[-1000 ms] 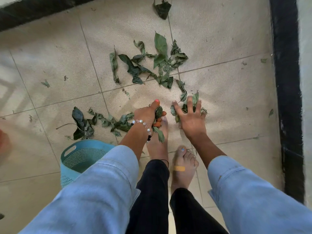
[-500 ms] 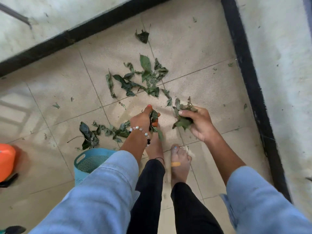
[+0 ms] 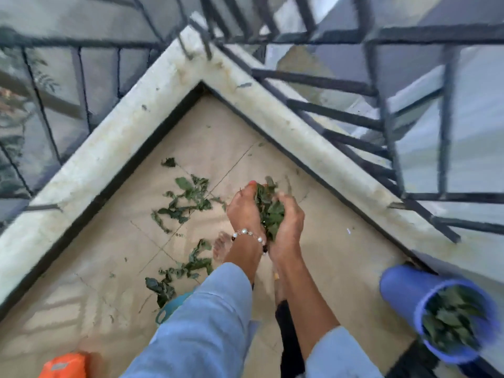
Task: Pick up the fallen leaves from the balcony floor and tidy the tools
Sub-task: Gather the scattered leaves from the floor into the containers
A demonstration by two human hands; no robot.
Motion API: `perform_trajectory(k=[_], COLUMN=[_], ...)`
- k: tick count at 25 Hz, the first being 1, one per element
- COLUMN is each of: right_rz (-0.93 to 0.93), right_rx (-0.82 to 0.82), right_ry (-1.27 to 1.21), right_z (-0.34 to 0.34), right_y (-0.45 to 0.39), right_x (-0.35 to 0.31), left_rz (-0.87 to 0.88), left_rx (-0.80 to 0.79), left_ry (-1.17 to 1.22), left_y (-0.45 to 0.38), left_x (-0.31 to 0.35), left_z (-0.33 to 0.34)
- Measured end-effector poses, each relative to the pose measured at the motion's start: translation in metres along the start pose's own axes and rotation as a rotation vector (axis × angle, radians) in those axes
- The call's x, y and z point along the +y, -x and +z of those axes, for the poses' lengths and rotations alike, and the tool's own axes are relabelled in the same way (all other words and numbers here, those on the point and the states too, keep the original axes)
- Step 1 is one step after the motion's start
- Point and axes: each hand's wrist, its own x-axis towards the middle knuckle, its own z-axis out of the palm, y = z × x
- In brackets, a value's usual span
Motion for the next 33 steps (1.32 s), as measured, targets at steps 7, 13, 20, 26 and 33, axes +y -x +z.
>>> perform_trajectory(k=[7, 13, 20, 26, 33], right_rz=[-0.199, -0.314, -0.236, -0.233, -0.329], right_rx=[0.268, 0.515, 0.303, 0.352, 0.795], right_ry=[-0.111, -0.136, -0.237, -0.221, 0.979], right_z=[-0.095, -0.317, -0.524, -0.609, -0.657], right_y=[0.053, 0.077, 0.108, 0.049, -0.025], right_x=[-0.081, -0.104, -0.118, -0.129, -0.150], left_rz=[0.079, 0.000, -0.060, -0.345, -0.094], left_rx=[-0.381, -0.535, -0.530, -0.726, -0.827], left_ry=[-0.260, -0.512, -0.689, -0.731, -0.812], left_y=[0.123, 0.216, 0.269, 0.238, 0.208], left_x=[-0.064, -0.265, -0.451, -0.519, -0.507], left_z=[0.051, 0.102, 0.162, 0.207, 0.232])
